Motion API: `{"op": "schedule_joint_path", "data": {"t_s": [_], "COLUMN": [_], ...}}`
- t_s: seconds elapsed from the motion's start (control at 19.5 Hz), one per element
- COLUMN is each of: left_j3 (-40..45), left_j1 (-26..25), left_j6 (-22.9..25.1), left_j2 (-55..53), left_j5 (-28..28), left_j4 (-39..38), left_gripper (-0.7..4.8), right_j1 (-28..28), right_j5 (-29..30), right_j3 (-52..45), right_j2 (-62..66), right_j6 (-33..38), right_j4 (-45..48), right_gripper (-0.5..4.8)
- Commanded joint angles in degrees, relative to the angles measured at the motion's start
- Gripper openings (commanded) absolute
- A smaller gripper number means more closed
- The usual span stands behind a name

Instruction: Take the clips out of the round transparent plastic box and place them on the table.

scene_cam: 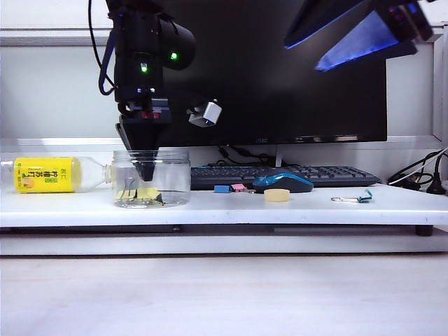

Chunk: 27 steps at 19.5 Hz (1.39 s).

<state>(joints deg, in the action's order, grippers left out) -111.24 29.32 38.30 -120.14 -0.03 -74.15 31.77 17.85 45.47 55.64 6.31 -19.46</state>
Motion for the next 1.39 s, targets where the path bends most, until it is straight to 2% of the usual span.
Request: {"op": "schedule_joint_path", "data": {"t_s": [0.05, 0.77, 0.92, 0.98, 1.03, 1.13, 1.39], "left_j3": [-0.17, -0.15, -0.15, -0.15, -0.15, -0.15, -0.15], "left_j1": [-0.04, -0.33, -0.31, -0.31, -0.31, -0.31, -0.31], "left_j6": [0.70, 0.66, 0.57, 0.46, 0.46, 0.46, -0.04], "left_j2": [-0.55, -3.54, -3.63, -3.63, -3.63, -3.63, -3.63], "left_j5": [0.72, 0.72, 0.68, 0.68, 0.68, 0.68, -0.22], "left_j4": [0.59, 1.86, 2.91, 3.10, 3.13, 3.30, 4.15], "left_gripper": [1.33, 1.28, 1.04, 0.61, 0.41, 0.24, 0.21], "right_j1": [0.00, 0.00, -0.02, -0.02, -0.02, -0.02, -0.02], "right_j5": [0.31, 0.31, 0.28, 0.28, 0.28, 0.26, 0.26], "right_j3": [1.70, 1.70, 1.70, 1.70, 1.70, 1.70, 1.70], "right_j2": [1.22, 1.25, 1.25, 1.25, 1.25, 1.25, 1.25], "right_j6": [-0.76, -1.03, -1.68, -1.68, -1.68, -1.68, -1.70], "right_j4": [0.22, -0.07, -0.07, -0.07, -0.07, -0.09, -0.09], "right_gripper": [2.84, 2.84, 2.84, 2.84, 2.84, 2.84, 2.84]}}
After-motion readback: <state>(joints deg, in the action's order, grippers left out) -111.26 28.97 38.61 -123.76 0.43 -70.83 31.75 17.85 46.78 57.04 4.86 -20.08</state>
